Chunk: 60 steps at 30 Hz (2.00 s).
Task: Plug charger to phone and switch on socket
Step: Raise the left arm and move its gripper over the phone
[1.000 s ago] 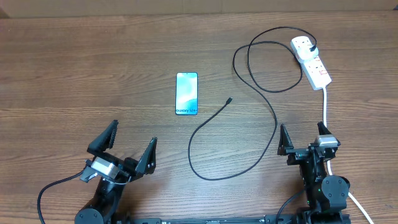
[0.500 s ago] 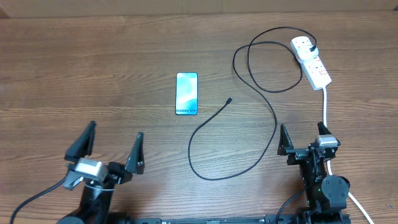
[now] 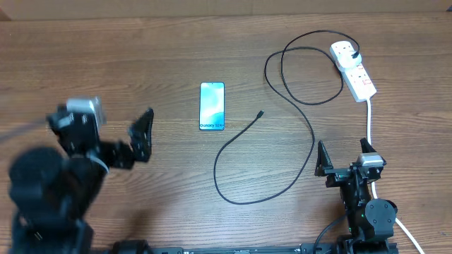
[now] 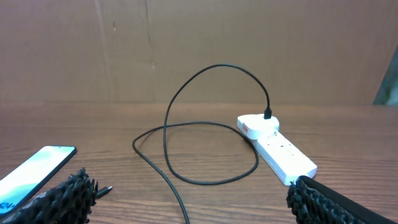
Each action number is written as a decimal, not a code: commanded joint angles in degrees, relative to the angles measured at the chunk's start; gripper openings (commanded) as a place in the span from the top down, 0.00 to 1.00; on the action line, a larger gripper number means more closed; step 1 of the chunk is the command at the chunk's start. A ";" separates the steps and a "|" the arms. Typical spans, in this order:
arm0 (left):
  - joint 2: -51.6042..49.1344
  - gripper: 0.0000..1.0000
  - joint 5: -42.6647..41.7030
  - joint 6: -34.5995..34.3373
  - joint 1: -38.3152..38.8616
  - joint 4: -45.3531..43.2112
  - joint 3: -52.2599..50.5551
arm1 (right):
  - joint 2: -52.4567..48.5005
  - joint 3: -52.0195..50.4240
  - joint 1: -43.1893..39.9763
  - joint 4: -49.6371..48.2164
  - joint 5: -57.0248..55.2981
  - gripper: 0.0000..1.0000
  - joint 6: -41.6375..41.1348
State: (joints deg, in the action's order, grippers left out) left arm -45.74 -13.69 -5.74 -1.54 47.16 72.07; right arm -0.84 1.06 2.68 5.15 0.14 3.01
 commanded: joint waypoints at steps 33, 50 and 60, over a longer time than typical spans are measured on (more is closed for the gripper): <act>-43.15 0.00 5.16 -19.32 12.90 28.94 35.21 | 0.46 -0.61 0.20 -0.33 -0.02 0.00 0.07; -63.95 0.00 15.76 -25.59 18.88 19.98 36.11 | 0.46 -0.61 0.22 -0.33 -0.02 0.00 0.07; -69.16 0.00 24.94 -30.69 24.17 15.52 36.09 | 0.46 -0.61 0.20 -0.33 -0.02 0.00 0.07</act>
State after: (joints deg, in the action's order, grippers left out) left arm -113.01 5.80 -34.04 21.19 62.94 106.63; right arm -0.84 1.06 2.66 5.13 0.14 2.98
